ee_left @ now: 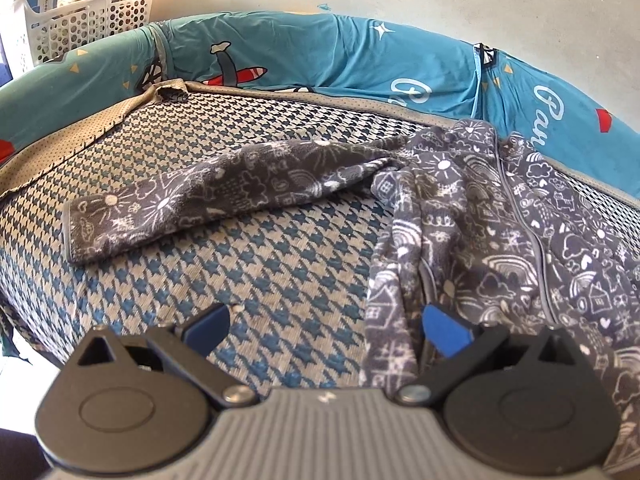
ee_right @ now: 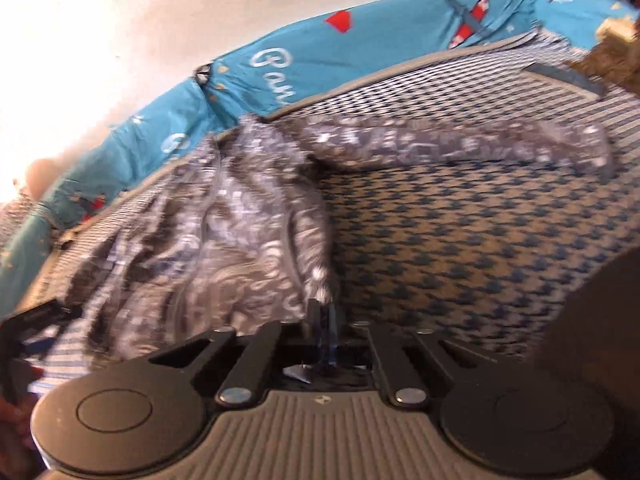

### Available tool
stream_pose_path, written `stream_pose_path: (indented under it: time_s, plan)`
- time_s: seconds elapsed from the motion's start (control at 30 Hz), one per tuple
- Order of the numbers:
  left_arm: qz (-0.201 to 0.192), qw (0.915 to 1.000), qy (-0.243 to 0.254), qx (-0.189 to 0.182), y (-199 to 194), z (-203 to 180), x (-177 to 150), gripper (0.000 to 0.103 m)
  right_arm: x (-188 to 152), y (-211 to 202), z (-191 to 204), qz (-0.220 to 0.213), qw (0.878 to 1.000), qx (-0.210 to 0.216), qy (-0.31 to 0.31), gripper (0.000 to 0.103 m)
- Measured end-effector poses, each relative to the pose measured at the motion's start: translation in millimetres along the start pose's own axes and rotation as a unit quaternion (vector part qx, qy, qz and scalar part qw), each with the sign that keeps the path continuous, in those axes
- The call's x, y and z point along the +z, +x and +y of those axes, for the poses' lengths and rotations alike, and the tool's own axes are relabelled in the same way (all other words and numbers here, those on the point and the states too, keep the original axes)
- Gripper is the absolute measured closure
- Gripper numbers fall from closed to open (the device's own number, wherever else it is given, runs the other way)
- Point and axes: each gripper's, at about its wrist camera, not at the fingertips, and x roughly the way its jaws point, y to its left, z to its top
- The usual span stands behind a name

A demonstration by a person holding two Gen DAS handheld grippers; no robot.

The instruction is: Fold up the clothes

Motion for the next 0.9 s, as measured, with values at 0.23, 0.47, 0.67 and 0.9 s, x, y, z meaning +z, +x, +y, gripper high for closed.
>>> stream_pose_path:
  time_s: [0.23,0.47,0.67,0.9]
  plan:
    - [0.000,1.0000,-0.004,-0.006,-2.9,-2.9,3.6,0.000,0.8,-8.1,1.7,-0.011,0.999,0.026,-0.029,0.083]
    - [0.008,0.9996,0.025,0.012,-3.0,-7.7,12.2,0.000,-7.0,-1.0,41.3,0.011,0.992,0.094,-0.084,0.078]
    - [0.004,0.9992,0.038,0.010,-3.3,-1.6,36.7,0.000,-7.8,2.5,92.9,0.018,0.974,0.169,-0.146,0.075]
    - [-0.009,0.9982,0.058,0.010,-2.8,11.0,69.2,0.000,-17.4,5.9,171.3,0.020,0.937,0.246,-0.249,0.071]
